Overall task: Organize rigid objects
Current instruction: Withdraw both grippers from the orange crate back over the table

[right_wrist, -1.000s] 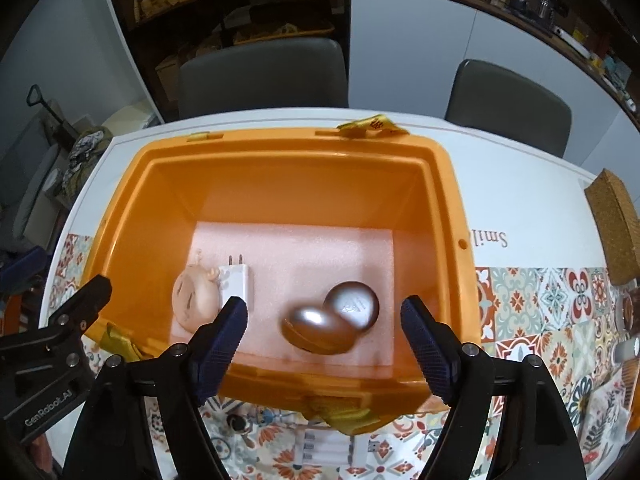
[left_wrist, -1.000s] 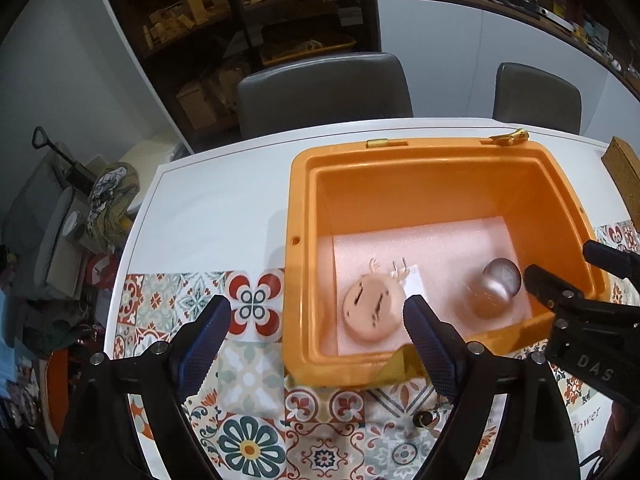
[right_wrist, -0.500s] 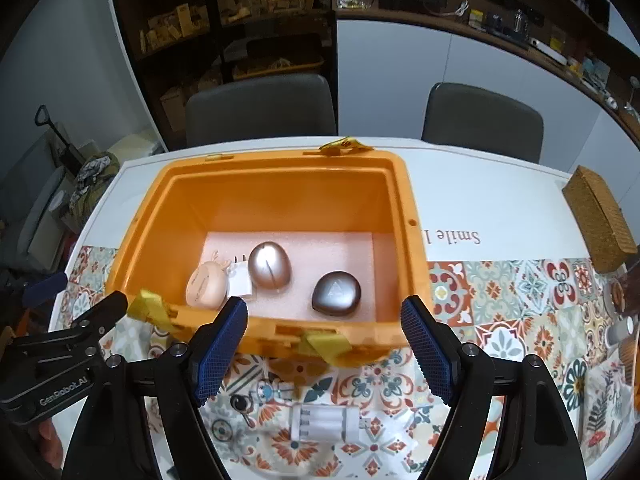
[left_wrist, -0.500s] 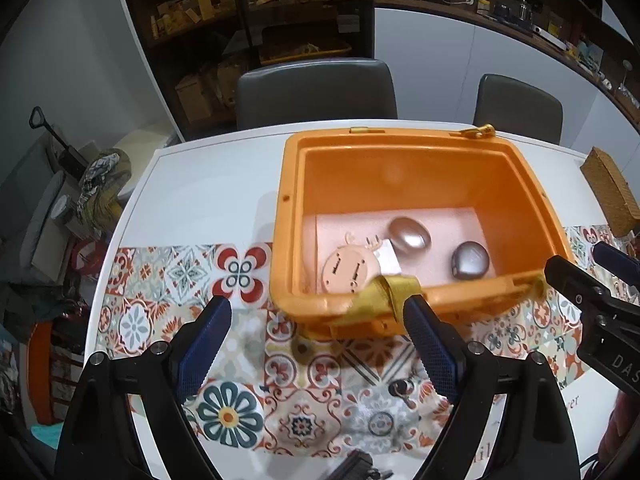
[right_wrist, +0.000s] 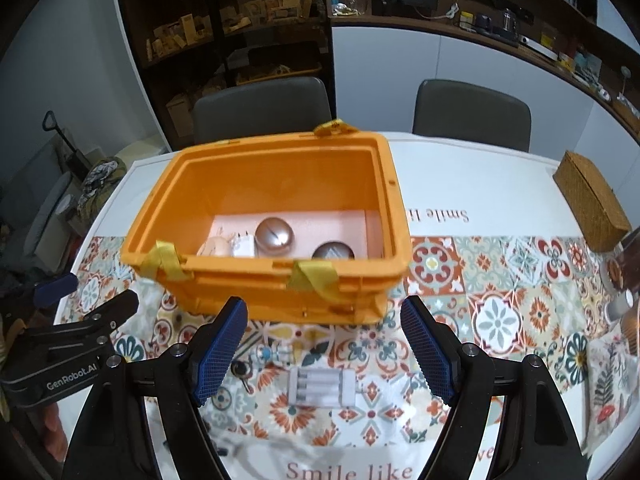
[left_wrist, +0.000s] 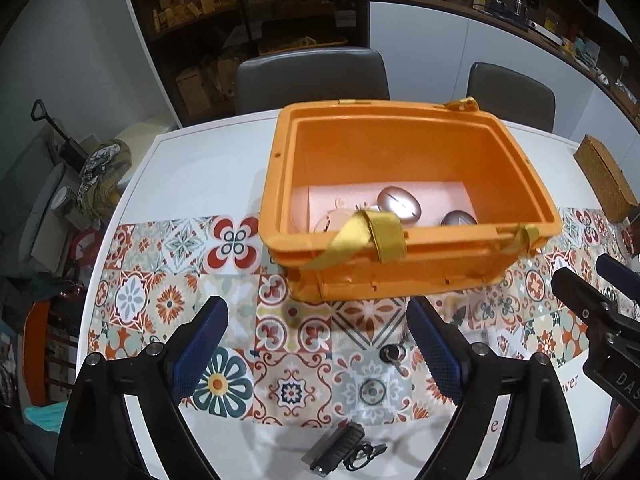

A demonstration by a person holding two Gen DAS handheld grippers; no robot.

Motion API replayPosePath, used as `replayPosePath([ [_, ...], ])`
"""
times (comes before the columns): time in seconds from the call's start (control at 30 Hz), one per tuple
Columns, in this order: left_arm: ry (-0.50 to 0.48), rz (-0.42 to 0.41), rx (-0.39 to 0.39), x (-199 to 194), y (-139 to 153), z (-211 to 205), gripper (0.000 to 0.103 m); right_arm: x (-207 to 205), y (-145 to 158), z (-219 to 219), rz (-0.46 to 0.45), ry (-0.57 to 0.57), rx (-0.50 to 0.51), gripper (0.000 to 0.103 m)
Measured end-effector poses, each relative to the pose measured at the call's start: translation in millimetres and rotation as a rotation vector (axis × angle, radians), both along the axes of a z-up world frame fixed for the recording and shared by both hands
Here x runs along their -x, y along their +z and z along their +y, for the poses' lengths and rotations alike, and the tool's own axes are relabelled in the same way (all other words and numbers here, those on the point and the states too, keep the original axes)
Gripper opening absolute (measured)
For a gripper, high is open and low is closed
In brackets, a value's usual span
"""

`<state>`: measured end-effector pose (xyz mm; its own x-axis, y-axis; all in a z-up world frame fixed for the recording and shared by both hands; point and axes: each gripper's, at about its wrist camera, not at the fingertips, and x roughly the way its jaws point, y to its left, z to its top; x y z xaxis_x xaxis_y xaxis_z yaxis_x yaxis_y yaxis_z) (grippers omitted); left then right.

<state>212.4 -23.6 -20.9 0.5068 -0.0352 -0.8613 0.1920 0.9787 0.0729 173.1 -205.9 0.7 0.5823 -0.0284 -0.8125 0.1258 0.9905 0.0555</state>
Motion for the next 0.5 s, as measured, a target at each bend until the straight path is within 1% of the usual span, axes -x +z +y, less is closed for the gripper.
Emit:
replayPosePath([
  [0.3, -0.013, 0.033, -0.004, 18, -17, -4, 0.092, 16, -24, -1, 0.035, 0.003, -0.010, 0.079],
  [0.37, -0.010, 0.042, -0.015, 20, -22, -4, 0.092, 18, -30, 0, 0.043, 0.010, -0.017, 0.079],
  [0.5, -0.008, 0.054, -0.020, 24, -32, -3, 0.092, 20, -45, 1, 0.081, 0.011, -0.030, 0.081],
])
